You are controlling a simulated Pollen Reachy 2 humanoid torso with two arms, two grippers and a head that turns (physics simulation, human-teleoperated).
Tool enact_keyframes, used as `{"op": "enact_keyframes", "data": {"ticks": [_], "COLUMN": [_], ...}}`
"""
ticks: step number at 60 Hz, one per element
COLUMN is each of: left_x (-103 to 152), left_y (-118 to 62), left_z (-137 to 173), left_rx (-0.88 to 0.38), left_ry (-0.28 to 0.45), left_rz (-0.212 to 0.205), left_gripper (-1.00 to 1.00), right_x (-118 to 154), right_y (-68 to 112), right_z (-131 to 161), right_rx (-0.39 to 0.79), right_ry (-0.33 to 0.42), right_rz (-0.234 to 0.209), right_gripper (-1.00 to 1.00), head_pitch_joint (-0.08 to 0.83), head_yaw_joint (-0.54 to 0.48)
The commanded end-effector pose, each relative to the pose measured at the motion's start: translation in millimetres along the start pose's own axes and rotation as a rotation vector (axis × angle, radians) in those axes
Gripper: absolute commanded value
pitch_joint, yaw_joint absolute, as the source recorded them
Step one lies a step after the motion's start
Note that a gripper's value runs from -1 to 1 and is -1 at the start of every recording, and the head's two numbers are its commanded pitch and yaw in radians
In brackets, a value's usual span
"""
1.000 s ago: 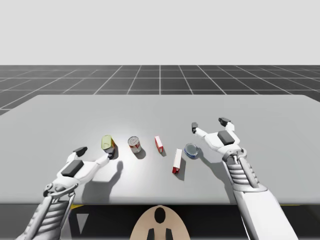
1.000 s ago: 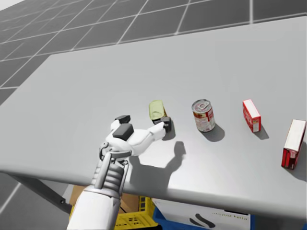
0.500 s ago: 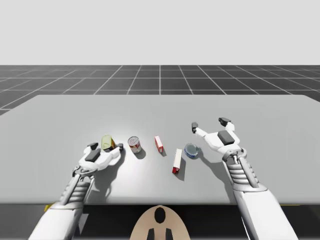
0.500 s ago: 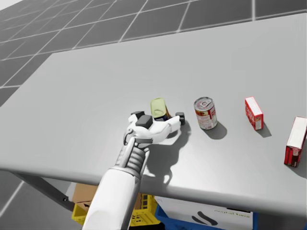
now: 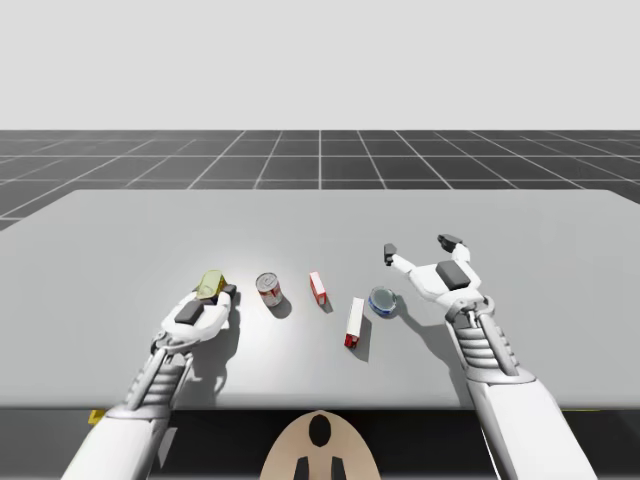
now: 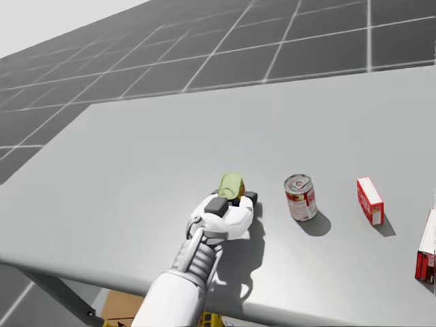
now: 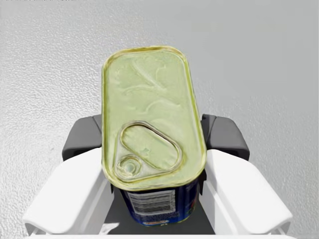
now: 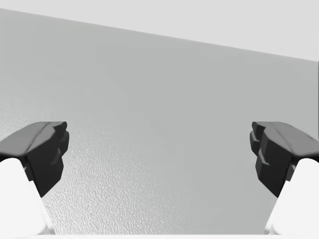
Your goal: Pick up the potted meat can and lift it.
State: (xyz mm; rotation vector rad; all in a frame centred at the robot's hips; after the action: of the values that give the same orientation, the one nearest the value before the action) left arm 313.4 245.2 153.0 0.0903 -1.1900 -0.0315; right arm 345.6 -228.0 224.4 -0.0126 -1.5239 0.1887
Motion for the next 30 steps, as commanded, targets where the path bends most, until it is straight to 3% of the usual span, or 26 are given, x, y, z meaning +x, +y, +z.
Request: {"op": "enact_keyframes", "data": {"ticks": [1, 17, 30], "left_x": [-5, -2, 29], "left_y": [-1.5, -1.3, 8.8], "left_z": [3, 5, 23], "left_rx": [0.002, 0.000, 0.001], "left_ry": [0.006, -0.005, -0.066], "left_rz": [0.001, 0.000, -0.028], "left_gripper": [1.00, 1.00, 1.00], "right_x": [0, 0, 1], "right_y": [-0.6, -1.9, -3.7], "right_z": [0, 0, -1], "right_rx": [-0.002, -0.003, -0.004], "right_ry": [0.001, -0.001, -0.003], "right_rz": [-0.002, -0.004, -0.008], "right_gripper": [-1.00, -1.00, -1.00], "head_pitch_joint": [0.463, 0.290, 0.280], "head_yaw_joint": [0.46, 0.46, 0.46]}}
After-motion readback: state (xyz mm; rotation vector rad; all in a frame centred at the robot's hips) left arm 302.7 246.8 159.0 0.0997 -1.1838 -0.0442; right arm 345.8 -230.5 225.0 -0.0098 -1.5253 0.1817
